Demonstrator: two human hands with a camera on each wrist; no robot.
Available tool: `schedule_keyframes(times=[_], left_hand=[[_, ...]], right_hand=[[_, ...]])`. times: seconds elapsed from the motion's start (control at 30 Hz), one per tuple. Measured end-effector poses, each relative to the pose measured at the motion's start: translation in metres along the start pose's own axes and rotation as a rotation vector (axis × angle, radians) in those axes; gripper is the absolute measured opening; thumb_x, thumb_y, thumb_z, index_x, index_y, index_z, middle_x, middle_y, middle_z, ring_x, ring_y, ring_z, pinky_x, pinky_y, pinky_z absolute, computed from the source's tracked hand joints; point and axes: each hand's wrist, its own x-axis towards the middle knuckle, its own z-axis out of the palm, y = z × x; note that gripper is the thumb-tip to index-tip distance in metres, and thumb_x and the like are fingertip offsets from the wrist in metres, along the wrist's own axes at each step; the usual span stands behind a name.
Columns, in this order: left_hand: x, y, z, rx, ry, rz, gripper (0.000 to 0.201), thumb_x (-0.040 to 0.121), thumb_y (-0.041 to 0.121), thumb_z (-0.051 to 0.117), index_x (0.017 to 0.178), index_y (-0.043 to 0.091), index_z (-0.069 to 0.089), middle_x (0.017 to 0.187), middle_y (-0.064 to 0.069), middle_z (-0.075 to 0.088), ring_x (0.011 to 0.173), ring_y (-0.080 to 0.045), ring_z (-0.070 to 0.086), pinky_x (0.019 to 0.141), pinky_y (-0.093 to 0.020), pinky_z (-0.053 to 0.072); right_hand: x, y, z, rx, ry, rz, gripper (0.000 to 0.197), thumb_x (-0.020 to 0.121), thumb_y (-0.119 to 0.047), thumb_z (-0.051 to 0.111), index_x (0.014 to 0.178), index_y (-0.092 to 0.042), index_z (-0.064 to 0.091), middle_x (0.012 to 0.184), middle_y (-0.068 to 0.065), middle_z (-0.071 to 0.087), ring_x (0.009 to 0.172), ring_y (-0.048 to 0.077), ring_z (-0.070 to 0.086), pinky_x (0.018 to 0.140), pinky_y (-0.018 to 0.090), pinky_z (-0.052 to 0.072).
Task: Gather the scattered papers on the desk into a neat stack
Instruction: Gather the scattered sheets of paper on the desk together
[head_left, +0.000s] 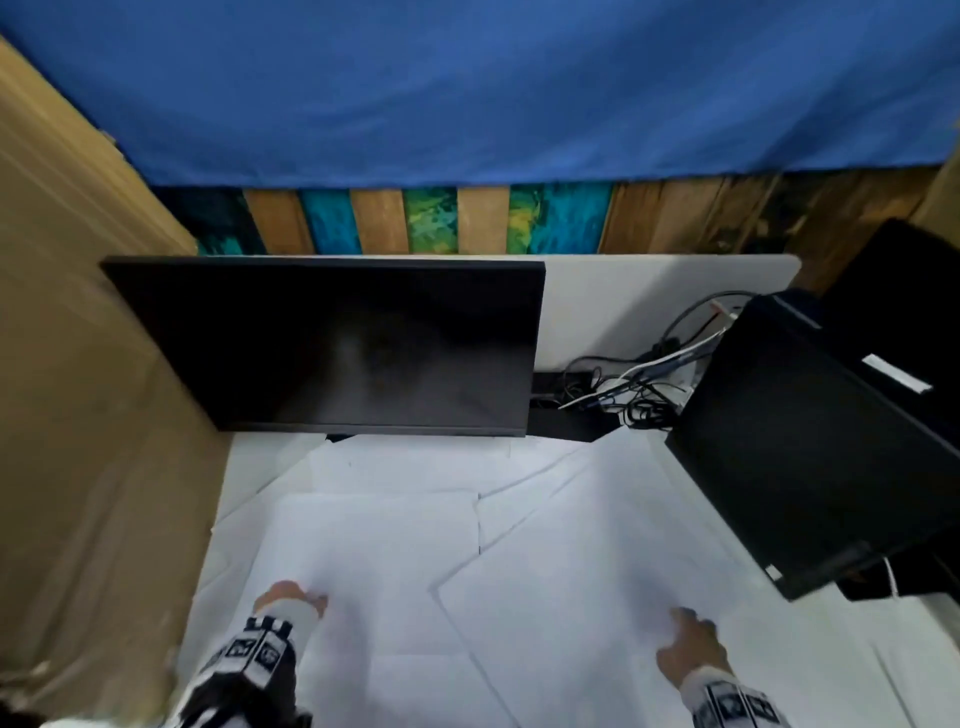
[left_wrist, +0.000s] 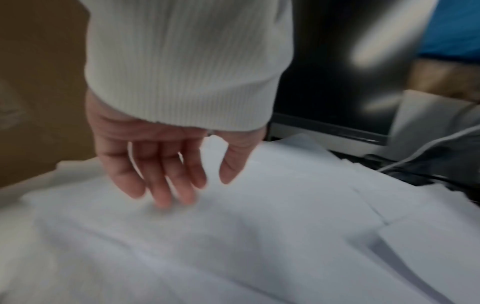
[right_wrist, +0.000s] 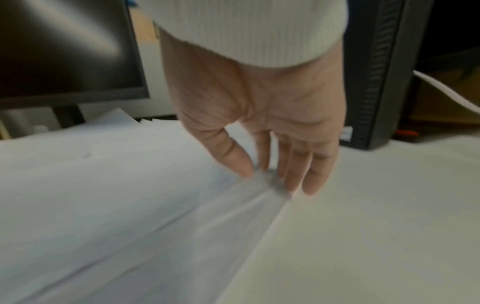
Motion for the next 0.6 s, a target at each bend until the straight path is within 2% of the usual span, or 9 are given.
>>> schedule_keyframes(times=[0.1, 0.17, 0.23, 0.33, 0.4, 0.43, 0.5, 0.57, 0.6], left_hand=[[0.016, -0.023, 0.014, 0.033, 0.028, -0.149, 0.076, 0.072, 0.046, 0.065, 0.131, 0.004, 0.042, 0.137, -0.018, 0.043, 0.127, -0.036, 0.043, 0.104, -0.04, 0.038], [0.005, -0.033, 0.022, 0.027, 0.039, -0.215, 0.09, 0.065, 0.054, 0.066, 0.136, 0.008, 0.035, 0.139, -0.016, 0.037, 0.128, -0.036, 0.041, 0.106, -0.042, 0.036], [-0.012, -0.029, 0.023, -0.009, 0.056, -0.245, 0.099, 0.067, 0.05, 0.07, 0.141, 0.005, 0.023, 0.142, -0.019, 0.031, 0.131, -0.036, 0.034, 0.108, -0.045, 0.031], [-0.019, -0.028, 0.03, -0.112, 0.062, -0.312, 0.102, 0.068, 0.038, 0.076, 0.141, -0.001, 0.016, 0.145, -0.023, 0.024, 0.135, -0.038, 0.027, 0.11, -0.049, 0.026], [-0.012, -0.026, 0.033, -0.107, 0.021, -0.303, 0.101, 0.068, 0.036, 0.076, 0.142, -0.002, 0.019, 0.15, -0.023, 0.021, 0.138, -0.039, 0.022, 0.113, -0.051, 0.024], [-0.011, -0.023, 0.033, -0.085, 0.004, -0.271, 0.097, 0.068, 0.034, 0.076, 0.142, -0.001, 0.025, 0.151, -0.023, 0.022, 0.139, -0.04, 0.022, 0.114, -0.052, 0.024], [-0.018, -0.015, 0.037, -0.067, -0.034, -0.183, 0.083, 0.073, 0.041, 0.069, 0.141, 0.011, 0.031, 0.15, -0.019, 0.024, 0.14, -0.036, 0.022, 0.116, -0.047, 0.022], [-0.026, 0.0, 0.033, -0.037, -0.039, -0.212, 0.076, 0.073, 0.047, 0.066, 0.134, 0.011, 0.037, 0.141, -0.016, 0.032, 0.134, -0.031, 0.031, 0.112, -0.04, 0.028], [-0.026, 0.003, 0.034, -0.051, -0.019, -0.252, 0.077, 0.069, 0.043, 0.072, 0.13, 0.009, 0.04, 0.136, -0.017, 0.035, 0.129, -0.032, 0.036, 0.108, -0.043, 0.032]], right_hand=[[-0.001, 0.005, 0.002, 0.066, 0.139, 0.191, 0.058, 0.073, -0.009, 0.063, 0.125, 0.005, 0.039, 0.126, 0.029, 0.039, 0.115, 0.044, 0.044, 0.096, 0.046, 0.04], [-0.003, 0.006, 0.001, 0.133, 0.152, 0.285, 0.06, 0.072, -0.006, 0.065, 0.123, 0.012, 0.038, 0.125, 0.033, 0.04, 0.113, 0.045, 0.044, 0.093, 0.046, 0.04], [-0.007, 0.0, -0.003, 0.224, 0.133, 0.306, 0.06, 0.073, -0.009, 0.066, 0.122, 0.013, 0.04, 0.126, 0.034, 0.041, 0.112, 0.044, 0.046, 0.086, 0.044, 0.04], [0.001, -0.003, 0.004, 0.37, 0.066, 0.227, 0.069, 0.064, -0.023, 0.073, 0.12, 0.006, 0.047, 0.122, 0.029, 0.053, 0.108, 0.042, 0.055, 0.092, 0.047, 0.047], [0.009, -0.005, 0.012, 0.399, 0.029, 0.157, 0.081, 0.056, -0.03, 0.077, 0.126, -0.002, 0.047, 0.125, 0.025, 0.057, 0.111, 0.04, 0.058, 0.097, 0.047, 0.047], [0.009, -0.009, 0.015, 0.385, 0.018, 0.123, 0.082, 0.06, -0.03, 0.078, 0.13, -0.003, 0.046, 0.13, 0.024, 0.055, 0.116, 0.04, 0.055, 0.1, 0.046, 0.044], [0.005, -0.016, 0.016, 0.358, -0.002, 0.078, 0.071, 0.067, -0.026, 0.078, 0.128, -0.003, 0.049, 0.131, 0.023, 0.055, 0.117, 0.04, 0.054, 0.1, 0.045, 0.043], [-0.002, -0.021, 0.015, 0.358, -0.016, 0.069, 0.061, 0.07, -0.022, 0.076, 0.122, 0.0, 0.053, 0.126, 0.025, 0.058, 0.113, 0.041, 0.056, 0.097, 0.046, 0.046], [-0.002, -0.02, 0.015, 0.374, -0.012, 0.06, 0.054, 0.072, -0.018, 0.073, 0.119, 0.001, 0.055, 0.123, 0.025, 0.06, 0.11, 0.041, 0.057, 0.095, 0.045, 0.047]])
